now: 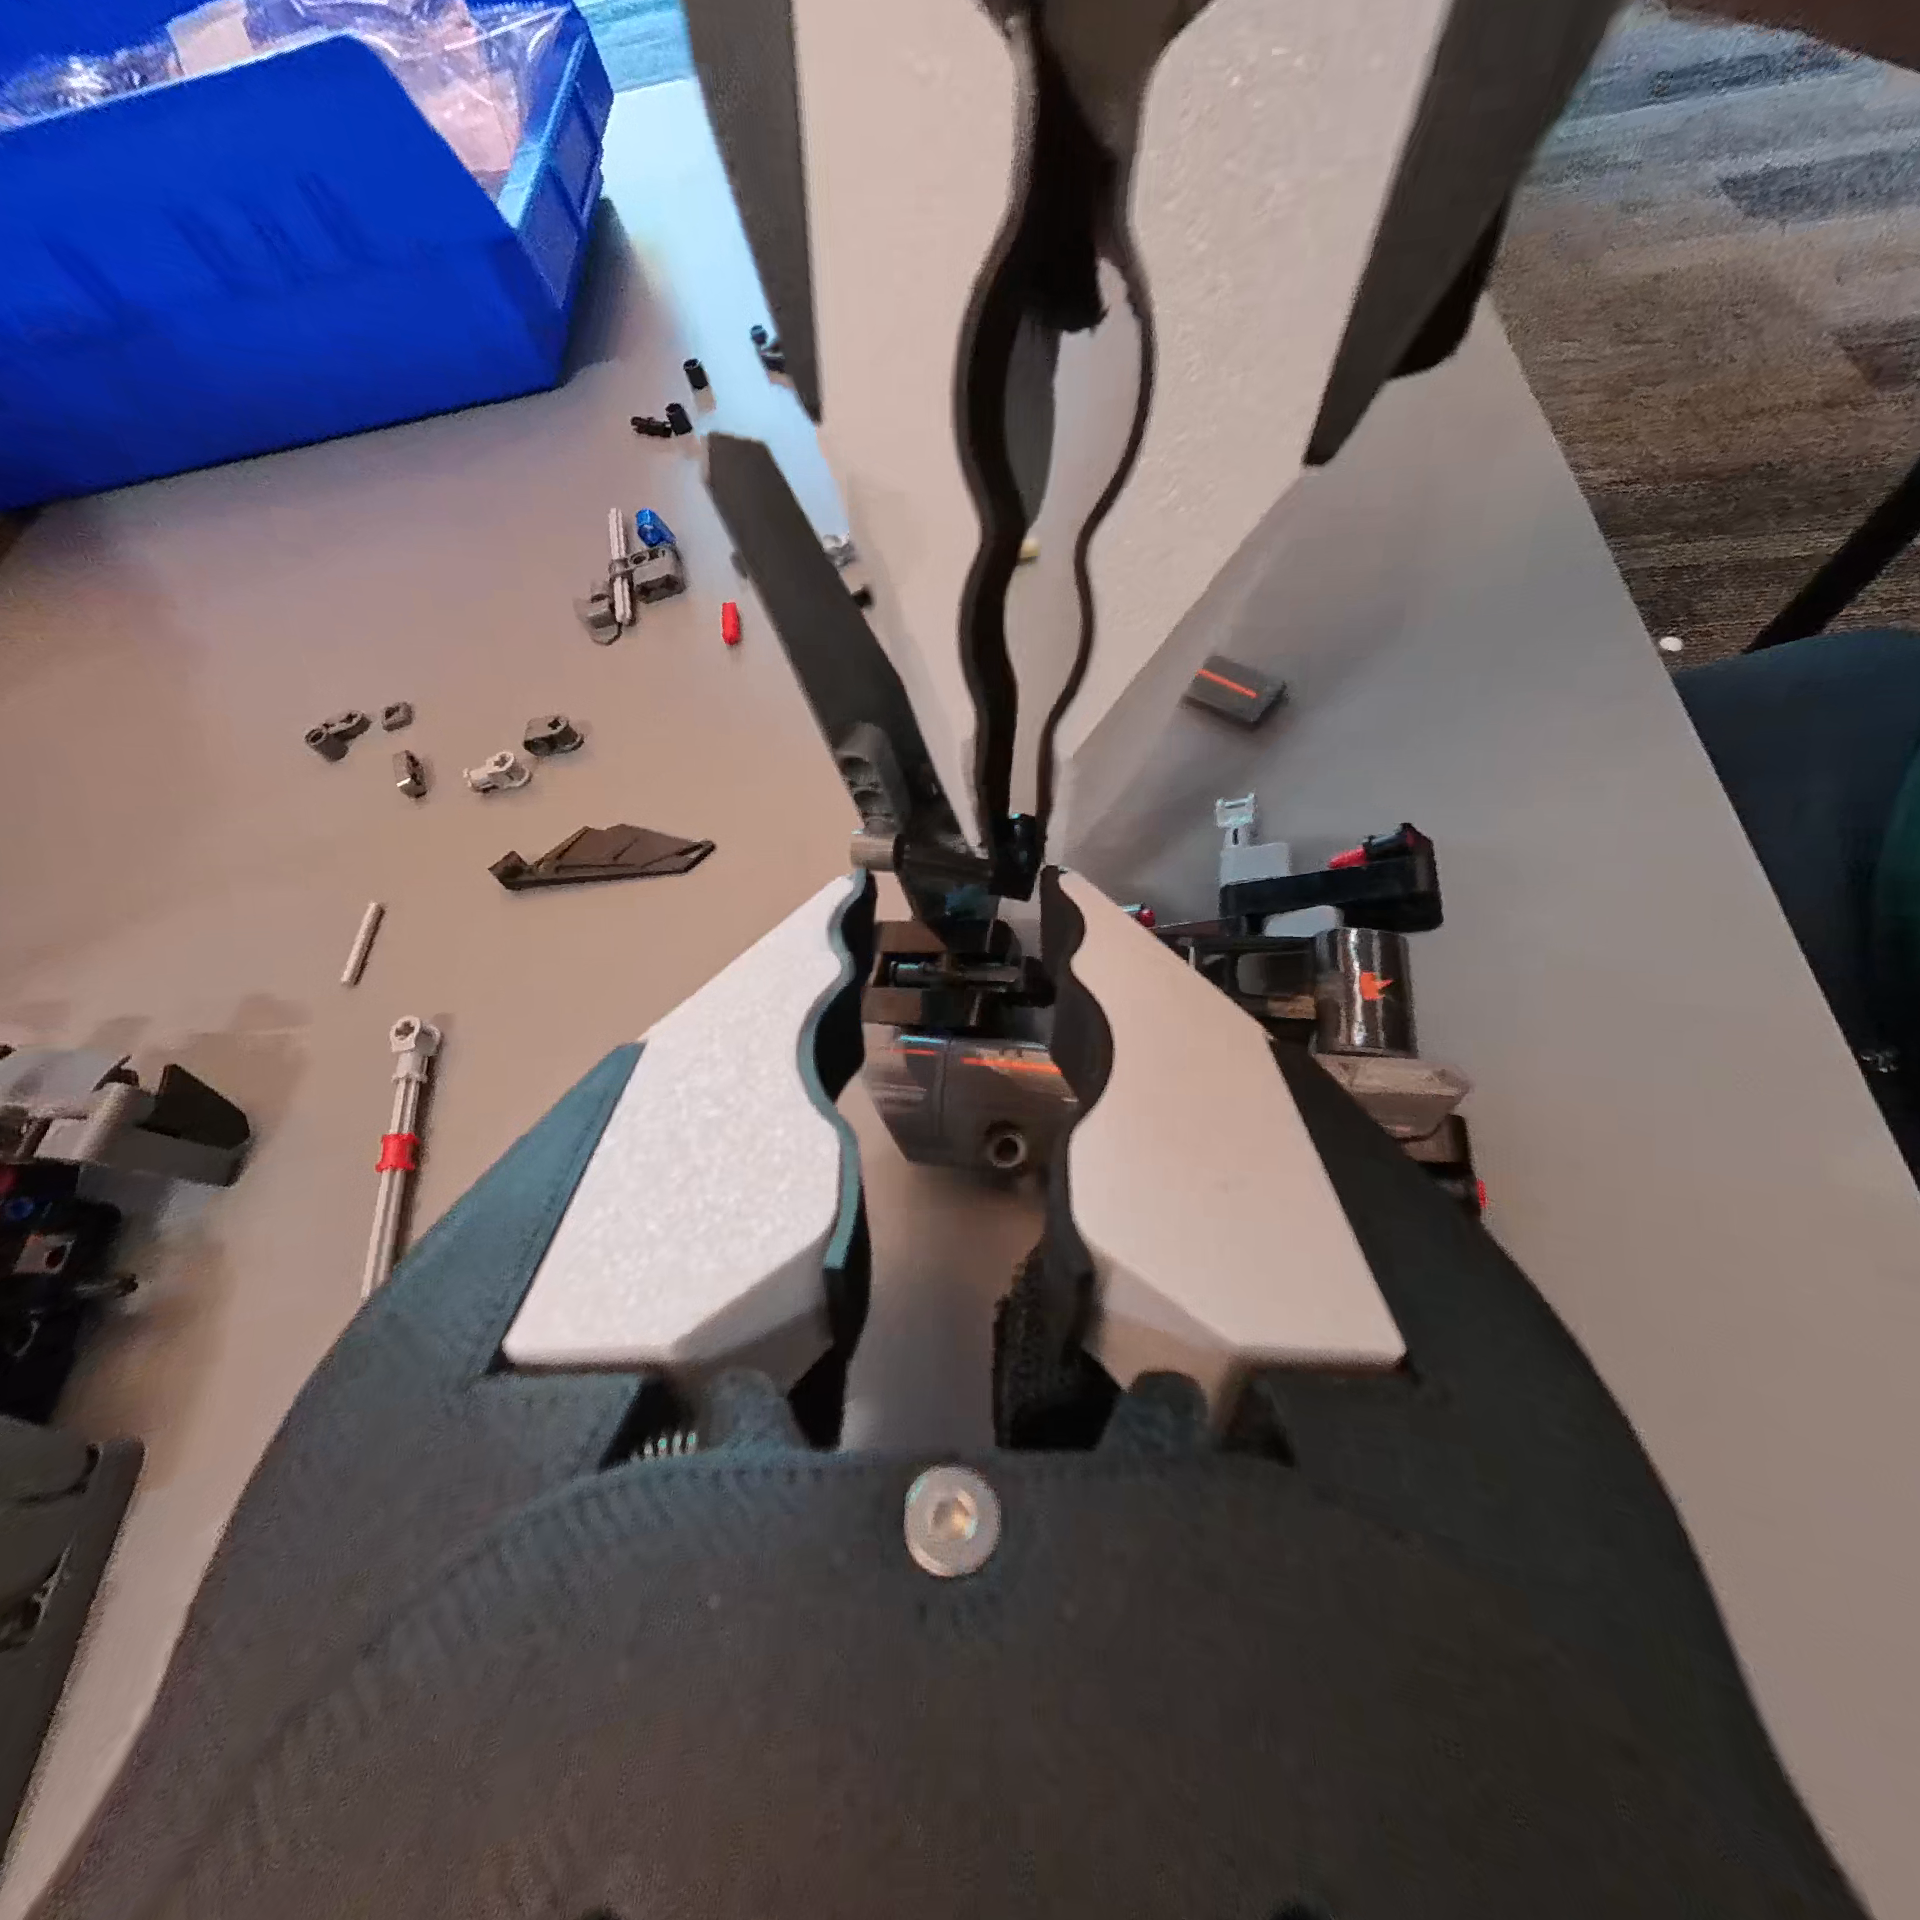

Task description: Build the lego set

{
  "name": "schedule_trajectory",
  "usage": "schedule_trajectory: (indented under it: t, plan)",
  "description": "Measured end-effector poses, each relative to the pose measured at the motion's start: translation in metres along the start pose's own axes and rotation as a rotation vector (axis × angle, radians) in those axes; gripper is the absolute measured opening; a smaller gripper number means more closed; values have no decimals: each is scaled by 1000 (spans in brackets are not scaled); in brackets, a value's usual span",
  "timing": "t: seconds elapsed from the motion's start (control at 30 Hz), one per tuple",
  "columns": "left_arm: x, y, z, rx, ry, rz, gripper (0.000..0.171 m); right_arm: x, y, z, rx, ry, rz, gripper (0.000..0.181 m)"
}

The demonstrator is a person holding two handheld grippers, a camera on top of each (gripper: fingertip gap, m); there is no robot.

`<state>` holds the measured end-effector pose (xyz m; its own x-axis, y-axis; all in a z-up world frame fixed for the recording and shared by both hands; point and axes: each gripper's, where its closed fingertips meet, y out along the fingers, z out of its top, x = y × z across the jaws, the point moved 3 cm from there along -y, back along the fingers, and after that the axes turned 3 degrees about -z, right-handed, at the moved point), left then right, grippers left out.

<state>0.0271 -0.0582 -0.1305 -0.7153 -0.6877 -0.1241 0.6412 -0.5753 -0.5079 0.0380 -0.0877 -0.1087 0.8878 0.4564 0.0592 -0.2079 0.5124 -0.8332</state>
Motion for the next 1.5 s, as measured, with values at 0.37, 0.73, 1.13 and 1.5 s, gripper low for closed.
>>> schedule_trajectory:
  t: [0.37, 0.73, 1.13, 1.5]
  plan:
    - [-7, 0, 3, -4, -22, 0, 48, 9, -3, 2, -3, 109, 42, 4]
    - [-9, 8, 4, -7, -21, -62, 33, 13, -4, 0, 0, 133, 73, 4]
    - [-14, 14, 6, -14, 5, -37, 28, 18, -6, -3, -67, 84, 59, 4]
    - [-17, 21, 12, -13, 22, -104, 29, 22, -10, -13, -91, -35, 56, 4]
